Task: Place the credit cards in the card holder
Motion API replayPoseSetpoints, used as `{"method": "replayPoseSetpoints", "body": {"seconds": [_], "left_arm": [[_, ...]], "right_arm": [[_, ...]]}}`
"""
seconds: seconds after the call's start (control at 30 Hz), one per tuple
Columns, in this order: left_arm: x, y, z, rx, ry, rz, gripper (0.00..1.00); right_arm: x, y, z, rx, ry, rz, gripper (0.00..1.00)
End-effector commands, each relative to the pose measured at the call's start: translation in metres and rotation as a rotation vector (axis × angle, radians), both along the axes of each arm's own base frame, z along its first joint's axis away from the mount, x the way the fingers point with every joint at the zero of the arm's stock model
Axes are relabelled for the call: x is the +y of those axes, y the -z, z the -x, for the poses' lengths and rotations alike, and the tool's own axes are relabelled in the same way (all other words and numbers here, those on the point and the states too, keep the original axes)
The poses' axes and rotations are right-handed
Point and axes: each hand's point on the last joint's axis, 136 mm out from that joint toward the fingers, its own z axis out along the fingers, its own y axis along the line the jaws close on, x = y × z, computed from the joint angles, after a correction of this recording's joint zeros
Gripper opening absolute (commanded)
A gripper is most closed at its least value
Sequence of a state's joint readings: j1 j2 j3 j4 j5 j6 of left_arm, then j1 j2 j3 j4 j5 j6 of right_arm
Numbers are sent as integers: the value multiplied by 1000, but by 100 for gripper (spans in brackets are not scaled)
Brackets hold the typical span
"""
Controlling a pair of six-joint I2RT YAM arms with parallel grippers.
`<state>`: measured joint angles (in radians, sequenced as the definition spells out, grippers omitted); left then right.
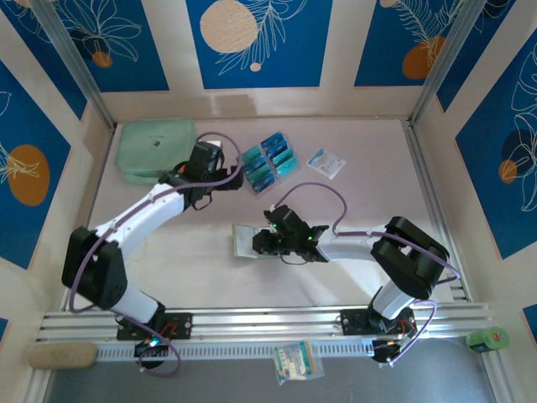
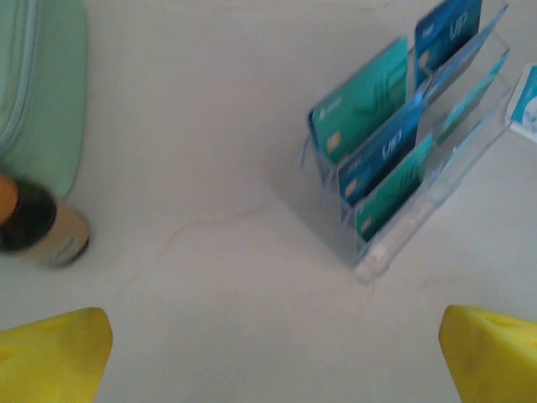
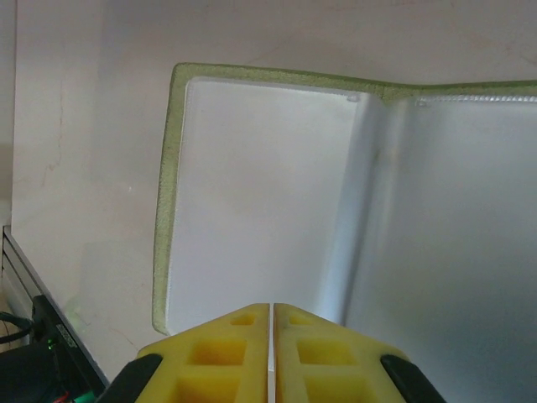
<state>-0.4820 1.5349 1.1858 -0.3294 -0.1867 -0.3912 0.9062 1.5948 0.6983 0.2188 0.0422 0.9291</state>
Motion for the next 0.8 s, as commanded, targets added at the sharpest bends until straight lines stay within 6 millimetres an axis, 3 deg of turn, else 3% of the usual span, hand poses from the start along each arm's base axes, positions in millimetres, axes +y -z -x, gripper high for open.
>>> {"method": "replayPoseSetpoints", "body": {"seconds": [0.0, 0.2, 0.4, 0.57, 0.77], "left_arm": [[-18, -12, -34, -56, 114, 21, 99], [-40, -10, -88, -110, 206, 96, 100], [-54, -9, -137, -145, 247, 215, 100], [-67, -5, -169, -160, 293, 319, 100], [-86, 8, -187, -140, 360, 407, 100]], "right_arm": [[-4, 5, 1, 4, 24, 9, 10], [-16, -6, -7, 1, 49, 3, 10], [-43, -27, -19, -15, 92, 4, 10], [-89, -42, -28, -28, 195, 5, 12], [-149, -55, -34, -24, 350, -39, 14]]}}
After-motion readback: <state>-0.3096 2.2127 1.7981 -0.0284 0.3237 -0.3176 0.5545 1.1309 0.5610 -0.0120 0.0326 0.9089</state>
